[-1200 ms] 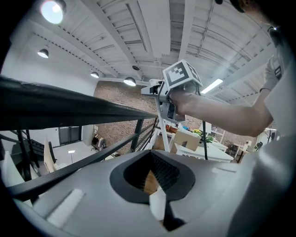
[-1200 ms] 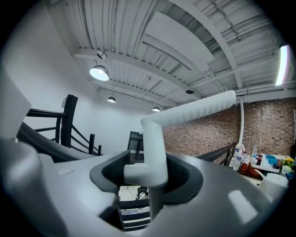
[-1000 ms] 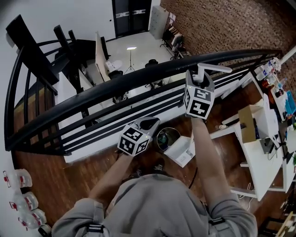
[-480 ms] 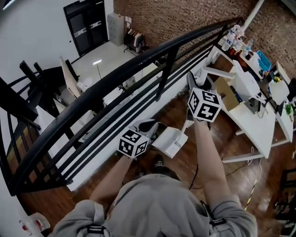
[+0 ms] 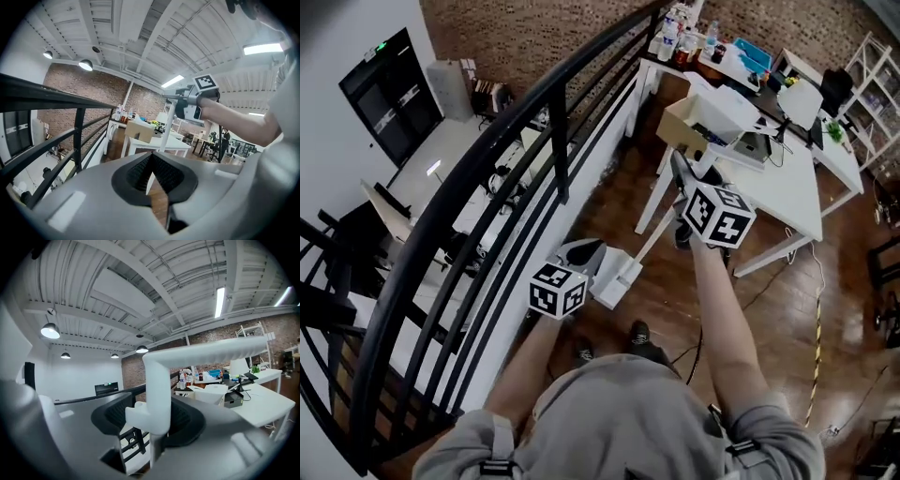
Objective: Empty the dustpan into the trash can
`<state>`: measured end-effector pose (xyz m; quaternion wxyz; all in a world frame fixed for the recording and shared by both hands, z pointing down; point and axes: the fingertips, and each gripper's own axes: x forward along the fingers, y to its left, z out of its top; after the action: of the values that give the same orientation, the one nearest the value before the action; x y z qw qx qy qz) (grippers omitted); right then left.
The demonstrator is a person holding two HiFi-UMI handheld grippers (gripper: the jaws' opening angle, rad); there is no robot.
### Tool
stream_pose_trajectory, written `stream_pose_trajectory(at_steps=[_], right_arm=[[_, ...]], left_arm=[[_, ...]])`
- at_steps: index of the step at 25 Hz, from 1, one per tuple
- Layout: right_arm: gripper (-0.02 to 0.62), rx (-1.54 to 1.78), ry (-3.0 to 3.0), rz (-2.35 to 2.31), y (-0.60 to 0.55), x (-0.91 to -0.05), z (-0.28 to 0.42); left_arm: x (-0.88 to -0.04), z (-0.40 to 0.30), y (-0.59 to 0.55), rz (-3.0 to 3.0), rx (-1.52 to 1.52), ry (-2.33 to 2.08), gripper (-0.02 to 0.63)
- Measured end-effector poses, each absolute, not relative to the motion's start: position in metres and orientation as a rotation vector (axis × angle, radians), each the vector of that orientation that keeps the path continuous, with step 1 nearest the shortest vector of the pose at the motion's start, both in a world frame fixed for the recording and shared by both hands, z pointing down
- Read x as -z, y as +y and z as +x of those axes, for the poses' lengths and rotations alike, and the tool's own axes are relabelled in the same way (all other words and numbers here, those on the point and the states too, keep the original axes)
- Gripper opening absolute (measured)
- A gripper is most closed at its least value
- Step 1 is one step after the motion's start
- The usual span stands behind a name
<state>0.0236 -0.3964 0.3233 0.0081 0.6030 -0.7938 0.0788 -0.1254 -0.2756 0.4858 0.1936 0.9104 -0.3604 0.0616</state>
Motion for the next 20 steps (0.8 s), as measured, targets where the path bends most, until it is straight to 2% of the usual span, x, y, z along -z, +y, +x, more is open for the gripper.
stream_pose_trajectory(at_steps=[11, 20], right_arm=[[0.201, -0.206, -2.561, 1.952, -0.366, -0.274, 0.142], [0.201, -0.24, -2.436, 2.005, -0.392, -0.347, 0.231]], left_arm=[[-0.473, -0.016, -0.291, 2.617, -0.243, -0.876, 0.005], [-0.496, 0.043, -0.294, 2.569, -0.356, -0.844, 0.005]])
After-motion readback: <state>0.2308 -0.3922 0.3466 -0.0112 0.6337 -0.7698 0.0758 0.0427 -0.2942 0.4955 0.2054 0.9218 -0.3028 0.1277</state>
